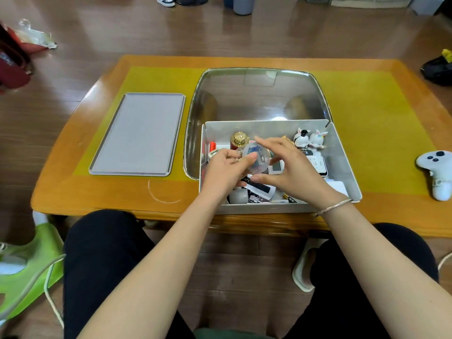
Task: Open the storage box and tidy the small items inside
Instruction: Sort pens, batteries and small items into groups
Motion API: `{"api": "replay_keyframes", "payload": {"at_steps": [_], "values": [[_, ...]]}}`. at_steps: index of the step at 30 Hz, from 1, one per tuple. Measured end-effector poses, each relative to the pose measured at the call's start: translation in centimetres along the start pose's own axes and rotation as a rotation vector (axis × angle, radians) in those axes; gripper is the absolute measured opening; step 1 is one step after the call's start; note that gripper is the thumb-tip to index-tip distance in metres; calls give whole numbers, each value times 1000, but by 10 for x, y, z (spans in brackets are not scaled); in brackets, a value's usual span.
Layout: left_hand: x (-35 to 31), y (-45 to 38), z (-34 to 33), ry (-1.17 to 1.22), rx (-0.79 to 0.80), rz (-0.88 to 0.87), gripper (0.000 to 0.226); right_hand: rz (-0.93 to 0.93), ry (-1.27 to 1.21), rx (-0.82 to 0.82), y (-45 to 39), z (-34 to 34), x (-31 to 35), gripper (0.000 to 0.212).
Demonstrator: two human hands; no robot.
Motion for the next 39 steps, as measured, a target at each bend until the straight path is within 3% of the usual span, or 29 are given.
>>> {"api": "replay_keyframes", "payload": {"at_steps": [2, 4, 9, 13, 19, 31, 36, 39], "values": [[-4, 1, -1, -51, 4, -44, 34, 69, 96, -48, -1, 5, 9, 70], [-7, 3, -3, -56, 31, -81, 33, 4, 69, -88, -3, 12, 5, 66], [-10, 6, -7, -52, 122, -118, 27, -224, -393, -9, 0, 5, -11, 59], [-13, 9, -16, -59, 202, -138, 50, -251, -476, -8, 3, 8, -9, 56], [-30, 16, -19, -100, 212, -327, 42, -253, -637, 24, 7, 5, -7, 37], [-23, 15, -16, -220, 164, -329, 34, -293, -671, 79, 5, -8, -6, 36], [-22, 13, -27, -352, 301, -306, 67, -377, -761, 66, 4, -14, -13, 38], [-23, 16, -25, -558, 182, -390, 78, -418, -674, 71, 4, -16, -22, 50]]}}
Point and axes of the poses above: each hand's wrist, its own y-axis away from the middle knuckle, its own z-axis out of the back of the hand, x = y × z, the point moved 9 cm from there along -y, towards the middle knuckle, and after that the axes turned 1 degree about -x, right-handed, at the moved point
